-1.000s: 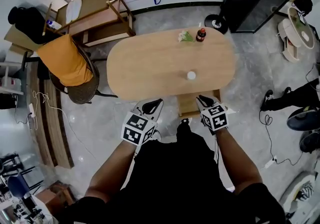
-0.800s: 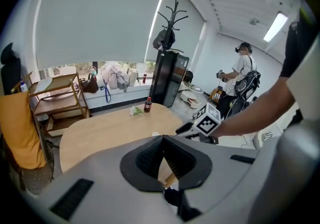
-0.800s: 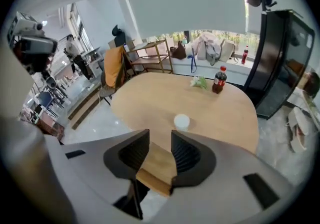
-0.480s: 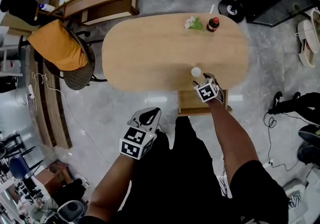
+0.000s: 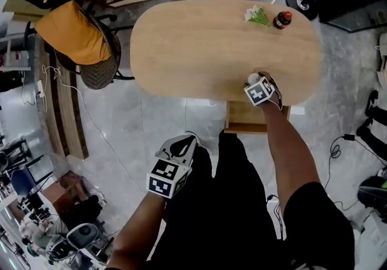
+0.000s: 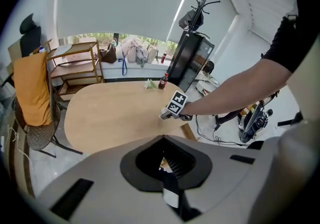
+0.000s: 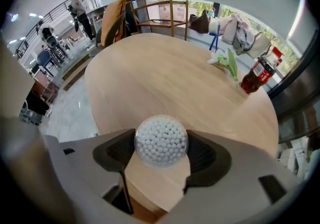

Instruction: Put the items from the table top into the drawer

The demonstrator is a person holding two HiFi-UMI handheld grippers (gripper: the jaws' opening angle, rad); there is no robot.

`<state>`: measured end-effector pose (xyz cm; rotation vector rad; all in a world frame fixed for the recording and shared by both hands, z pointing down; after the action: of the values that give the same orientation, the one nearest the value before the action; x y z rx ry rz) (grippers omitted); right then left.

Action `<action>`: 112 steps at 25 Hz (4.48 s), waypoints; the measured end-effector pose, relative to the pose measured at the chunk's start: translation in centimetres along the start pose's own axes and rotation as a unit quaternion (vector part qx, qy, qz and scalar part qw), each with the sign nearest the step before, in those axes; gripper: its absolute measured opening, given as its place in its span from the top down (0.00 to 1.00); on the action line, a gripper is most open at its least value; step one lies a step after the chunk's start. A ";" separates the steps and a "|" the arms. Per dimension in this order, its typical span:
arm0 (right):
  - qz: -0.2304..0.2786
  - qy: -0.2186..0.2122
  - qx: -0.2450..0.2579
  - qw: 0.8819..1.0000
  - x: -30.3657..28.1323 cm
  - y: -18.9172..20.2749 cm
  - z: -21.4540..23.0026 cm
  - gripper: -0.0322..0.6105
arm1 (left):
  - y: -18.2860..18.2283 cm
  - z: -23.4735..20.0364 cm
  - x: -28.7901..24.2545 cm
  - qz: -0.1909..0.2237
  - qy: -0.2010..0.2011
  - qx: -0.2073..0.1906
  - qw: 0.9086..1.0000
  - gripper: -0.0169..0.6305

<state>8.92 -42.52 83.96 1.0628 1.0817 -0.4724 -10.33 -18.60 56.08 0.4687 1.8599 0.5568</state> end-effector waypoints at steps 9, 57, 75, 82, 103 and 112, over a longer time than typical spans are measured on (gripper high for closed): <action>0.001 -0.003 -0.005 1.000 0.8 0.2 -1.1 0.53 | -0.4 0.2 -0.5 0.012 0.014 -0.006 1.000 0.97; -0.076 0.016 -0.191 0.979 0.9 16.3 -7.7 0.53 | -0.7 0.8 -1.9 -0.006 0.068 -0.080 0.994 0.97; 0.217 0.095 -0.240 0.941 28.6 6.3 -24.7 0.84 | 1.5 2.8 14.8 0.128 0.182 -0.155 0.963 0.97; 0.386 0.067 -0.276 0.877 40.3 1.6 -37.5 0.95 | 3.8 0.2 21.9 0.158 0.198 -0.185 0.950 0.97; 0.488 0.090 -0.127 0.859 57.1 4.7 -45.0 0.95 | 6.7 12.2 29.8 0.263 0.238 -0.176 0.918 0.97; 0.478 0.076 -0.151 0.862 57.9 10.9 -45.3 0.95 | 10.1 17.4 30.0 0.257 0.216 -0.179 0.925 0.97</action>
<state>20.92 11.69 34.56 1.2144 0.6047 0.5756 -3.43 9.10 33.99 0.6252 1.9808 1.4251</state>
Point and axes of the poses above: the fingertips, and each gripper's own axes: x backward along the fingers, z to its right, y out of its underside, the point moved 10 cm from there along x, backward along the fingers, and after that the axes turned 10 degrees about z, right-handed, at the moved point
